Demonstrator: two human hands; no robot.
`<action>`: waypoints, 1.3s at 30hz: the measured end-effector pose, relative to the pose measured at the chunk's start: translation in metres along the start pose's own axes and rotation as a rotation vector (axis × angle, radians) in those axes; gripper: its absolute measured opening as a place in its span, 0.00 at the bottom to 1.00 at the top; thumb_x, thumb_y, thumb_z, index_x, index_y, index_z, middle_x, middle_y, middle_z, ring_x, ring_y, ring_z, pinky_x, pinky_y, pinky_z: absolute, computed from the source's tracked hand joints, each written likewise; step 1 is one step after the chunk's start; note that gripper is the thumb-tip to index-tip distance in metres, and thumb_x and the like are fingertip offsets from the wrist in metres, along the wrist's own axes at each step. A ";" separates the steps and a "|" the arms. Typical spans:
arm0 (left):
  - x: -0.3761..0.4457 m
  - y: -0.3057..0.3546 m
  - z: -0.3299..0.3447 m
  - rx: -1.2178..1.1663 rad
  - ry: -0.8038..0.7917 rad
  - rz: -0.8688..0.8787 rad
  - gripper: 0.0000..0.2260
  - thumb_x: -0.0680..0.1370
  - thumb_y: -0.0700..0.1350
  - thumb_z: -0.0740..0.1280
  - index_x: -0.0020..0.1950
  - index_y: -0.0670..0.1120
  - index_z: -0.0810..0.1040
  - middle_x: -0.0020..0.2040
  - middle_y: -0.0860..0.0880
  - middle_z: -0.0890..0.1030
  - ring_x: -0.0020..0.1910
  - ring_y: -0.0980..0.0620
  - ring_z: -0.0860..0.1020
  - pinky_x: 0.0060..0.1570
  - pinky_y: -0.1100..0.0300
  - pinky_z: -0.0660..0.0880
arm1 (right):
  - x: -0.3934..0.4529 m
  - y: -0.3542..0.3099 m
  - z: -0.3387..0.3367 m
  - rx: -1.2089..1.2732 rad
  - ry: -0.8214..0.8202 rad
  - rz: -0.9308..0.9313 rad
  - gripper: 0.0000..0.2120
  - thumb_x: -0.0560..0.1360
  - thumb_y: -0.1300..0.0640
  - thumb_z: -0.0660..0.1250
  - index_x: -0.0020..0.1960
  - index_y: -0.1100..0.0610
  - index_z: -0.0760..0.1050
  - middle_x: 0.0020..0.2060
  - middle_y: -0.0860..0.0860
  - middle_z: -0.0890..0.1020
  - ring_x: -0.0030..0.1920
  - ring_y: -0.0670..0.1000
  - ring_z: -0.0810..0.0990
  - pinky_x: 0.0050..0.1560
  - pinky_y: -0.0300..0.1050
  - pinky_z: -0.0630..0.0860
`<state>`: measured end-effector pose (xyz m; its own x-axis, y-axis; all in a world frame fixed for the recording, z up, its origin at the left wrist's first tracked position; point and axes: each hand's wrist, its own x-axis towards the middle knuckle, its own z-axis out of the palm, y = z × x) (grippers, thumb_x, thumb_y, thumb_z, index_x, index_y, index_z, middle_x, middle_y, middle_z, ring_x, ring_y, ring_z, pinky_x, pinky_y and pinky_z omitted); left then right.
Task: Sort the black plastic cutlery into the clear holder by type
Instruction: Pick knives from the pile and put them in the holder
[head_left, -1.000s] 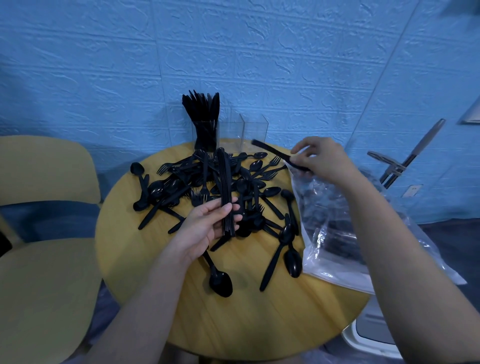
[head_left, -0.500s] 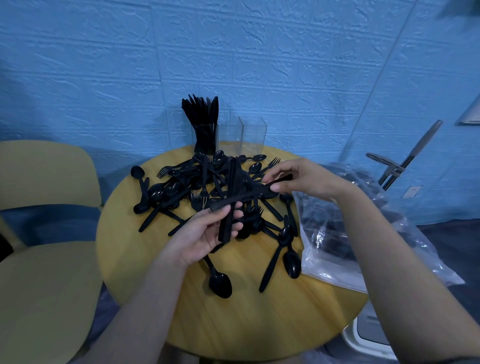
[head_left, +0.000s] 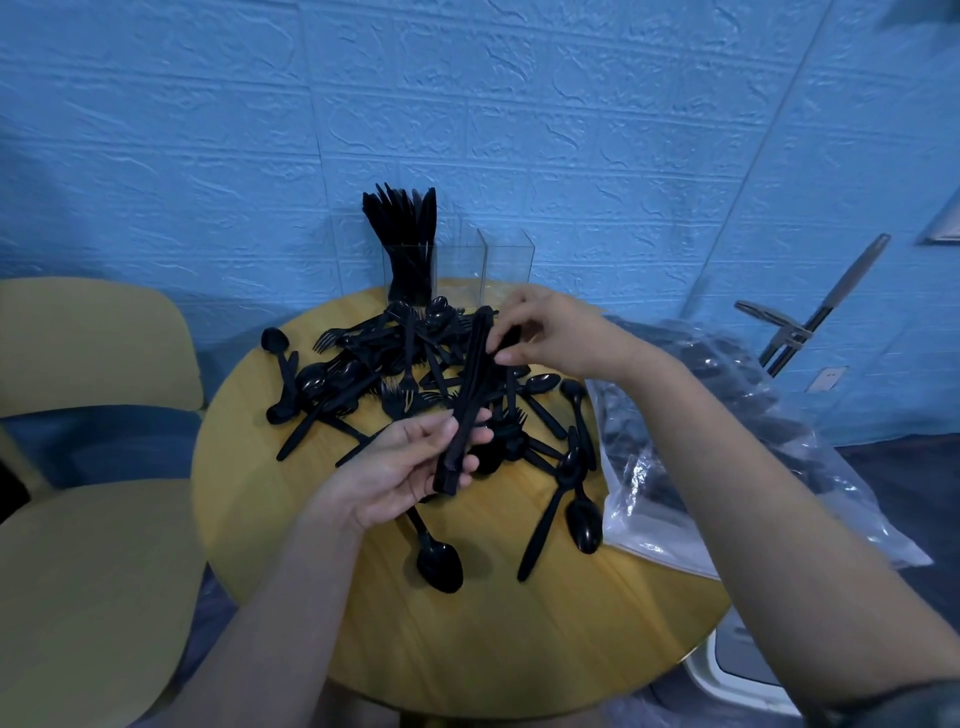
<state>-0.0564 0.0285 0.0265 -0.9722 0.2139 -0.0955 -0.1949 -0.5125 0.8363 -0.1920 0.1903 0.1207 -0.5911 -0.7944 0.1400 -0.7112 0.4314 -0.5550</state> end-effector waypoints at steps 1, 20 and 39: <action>-0.001 0.001 0.000 0.002 0.010 0.014 0.29 0.57 0.50 0.83 0.55 0.42 0.83 0.45 0.46 0.83 0.35 0.53 0.81 0.34 0.62 0.79 | 0.001 -0.002 0.004 0.016 0.031 -0.002 0.09 0.71 0.61 0.73 0.51 0.54 0.79 0.48 0.45 0.73 0.43 0.47 0.75 0.47 0.36 0.72; -0.003 0.010 0.001 -0.128 0.376 0.251 0.11 0.73 0.38 0.64 0.54 0.40 0.78 0.41 0.48 0.84 0.35 0.54 0.82 0.34 0.62 0.80 | -0.024 0.022 0.065 -0.419 -0.064 0.246 0.17 0.74 0.55 0.66 0.62 0.49 0.73 0.56 0.51 0.78 0.55 0.54 0.77 0.49 0.49 0.78; 0.000 0.009 -0.004 -0.138 0.416 0.299 0.13 0.71 0.41 0.65 0.54 0.41 0.79 0.42 0.49 0.84 0.36 0.55 0.82 0.35 0.63 0.80 | -0.029 0.027 0.058 -0.352 -0.102 -0.048 0.21 0.73 0.40 0.66 0.60 0.52 0.77 0.56 0.48 0.74 0.59 0.48 0.69 0.62 0.47 0.68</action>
<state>-0.0584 0.0209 0.0319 -0.9519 -0.2917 -0.0934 0.1104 -0.6112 0.7837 -0.1725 0.2000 0.0546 -0.5253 -0.8483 0.0671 -0.8353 0.4990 -0.2309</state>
